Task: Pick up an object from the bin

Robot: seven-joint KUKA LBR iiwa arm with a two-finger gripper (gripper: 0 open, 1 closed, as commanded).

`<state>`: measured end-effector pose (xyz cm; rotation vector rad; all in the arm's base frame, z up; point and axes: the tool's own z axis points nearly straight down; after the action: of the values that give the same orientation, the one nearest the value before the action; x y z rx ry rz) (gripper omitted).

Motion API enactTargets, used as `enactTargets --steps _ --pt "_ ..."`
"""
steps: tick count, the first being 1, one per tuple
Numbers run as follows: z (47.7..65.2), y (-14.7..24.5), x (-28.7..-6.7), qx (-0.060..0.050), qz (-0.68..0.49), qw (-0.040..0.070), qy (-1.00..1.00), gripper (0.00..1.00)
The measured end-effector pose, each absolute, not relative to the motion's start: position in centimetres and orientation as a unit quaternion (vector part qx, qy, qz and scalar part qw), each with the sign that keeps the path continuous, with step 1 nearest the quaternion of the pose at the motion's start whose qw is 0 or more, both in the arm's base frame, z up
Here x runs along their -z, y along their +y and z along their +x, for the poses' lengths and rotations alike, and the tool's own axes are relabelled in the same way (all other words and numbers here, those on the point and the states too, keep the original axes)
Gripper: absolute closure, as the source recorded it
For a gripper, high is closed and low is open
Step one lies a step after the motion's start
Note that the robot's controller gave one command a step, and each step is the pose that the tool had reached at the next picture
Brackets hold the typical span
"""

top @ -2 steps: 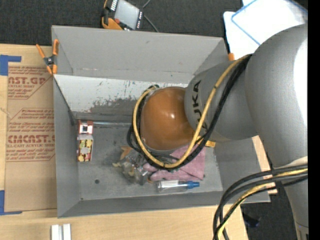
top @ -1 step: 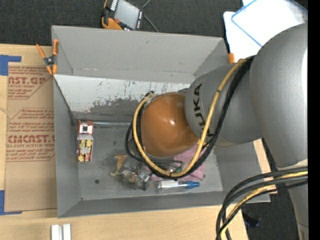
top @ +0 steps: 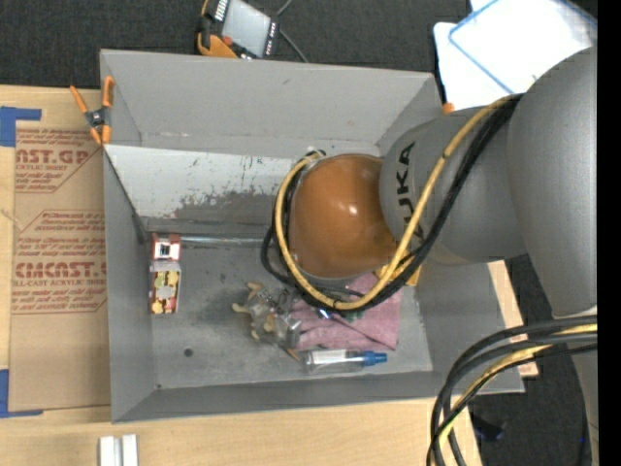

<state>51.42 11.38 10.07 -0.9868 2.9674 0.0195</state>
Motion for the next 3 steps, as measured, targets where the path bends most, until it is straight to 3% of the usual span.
enactTargets --steps 1,2,3 --pt "48.8 14.1 -8.6 -0.009 -0.396 0.004 0.918 1.0" --pt "50.9 10.3 -8.3 -0.007 -0.318 0.009 0.948 1.0" --pt "50.3 11.8 -7.1 -0.009 -0.377 0.006 0.926 1.0"
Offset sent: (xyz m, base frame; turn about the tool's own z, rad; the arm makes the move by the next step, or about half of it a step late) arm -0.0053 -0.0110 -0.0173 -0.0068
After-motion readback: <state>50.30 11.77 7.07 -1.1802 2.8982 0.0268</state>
